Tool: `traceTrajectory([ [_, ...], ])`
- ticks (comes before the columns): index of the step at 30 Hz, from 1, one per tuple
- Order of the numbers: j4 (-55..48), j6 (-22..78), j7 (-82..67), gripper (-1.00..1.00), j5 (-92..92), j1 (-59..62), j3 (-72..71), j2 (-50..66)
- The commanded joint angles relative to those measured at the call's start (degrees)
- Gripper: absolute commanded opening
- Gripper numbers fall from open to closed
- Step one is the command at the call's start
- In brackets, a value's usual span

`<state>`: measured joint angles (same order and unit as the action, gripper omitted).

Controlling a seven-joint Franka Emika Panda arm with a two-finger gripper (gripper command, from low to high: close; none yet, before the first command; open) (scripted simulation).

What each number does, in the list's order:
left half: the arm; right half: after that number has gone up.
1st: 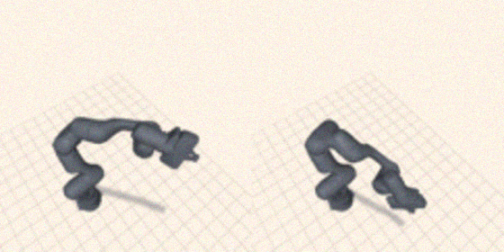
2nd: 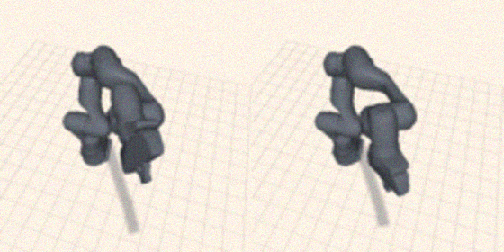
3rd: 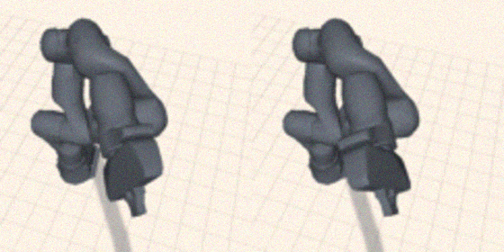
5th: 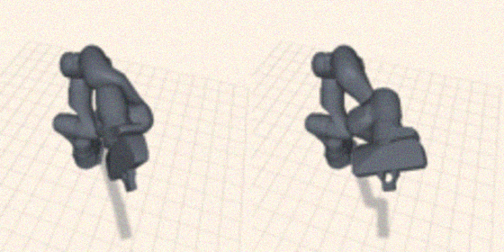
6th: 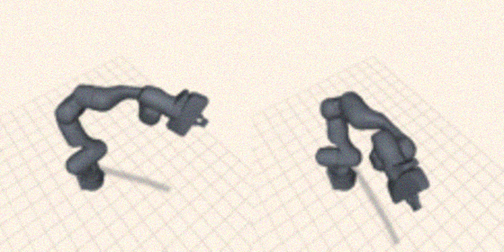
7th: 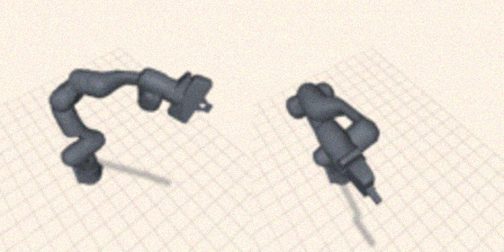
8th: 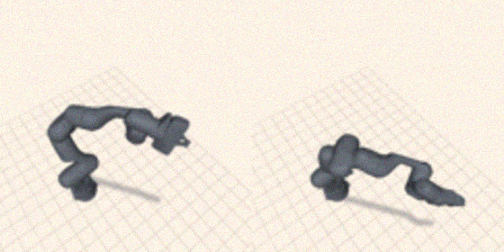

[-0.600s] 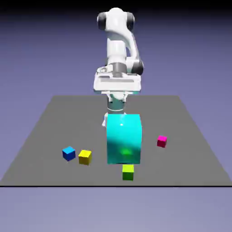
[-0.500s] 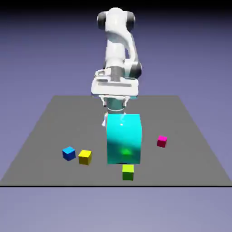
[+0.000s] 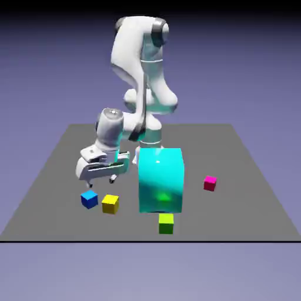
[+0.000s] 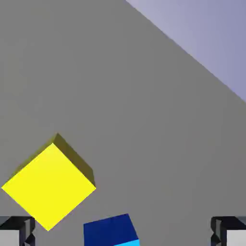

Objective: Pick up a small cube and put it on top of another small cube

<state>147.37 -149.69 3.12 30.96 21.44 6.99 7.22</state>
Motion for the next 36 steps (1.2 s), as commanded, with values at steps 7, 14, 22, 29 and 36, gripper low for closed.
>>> traceTrajectory([
  [7, -2.86, -4.55, 0.24, 0.0, 7.5, 1.47, 3.58, 12.06],
  [14, -2.33, -2.23, -1.1, -1.0, 5.95, 1.66, 2.59, 9.25],
  [22, -3.42, 8.46, 5.33, -1.0, -6.09, -6.27, 5.82, 2.62],
  [29, -7.16, 19.26, 21.17, -1.0, -21.85, -20.81, 14.85, 0.62],
  [36, -7.07, 18.24, 27.09, -1.0, -26.9, -19.67, 12.06, 3.14],
])
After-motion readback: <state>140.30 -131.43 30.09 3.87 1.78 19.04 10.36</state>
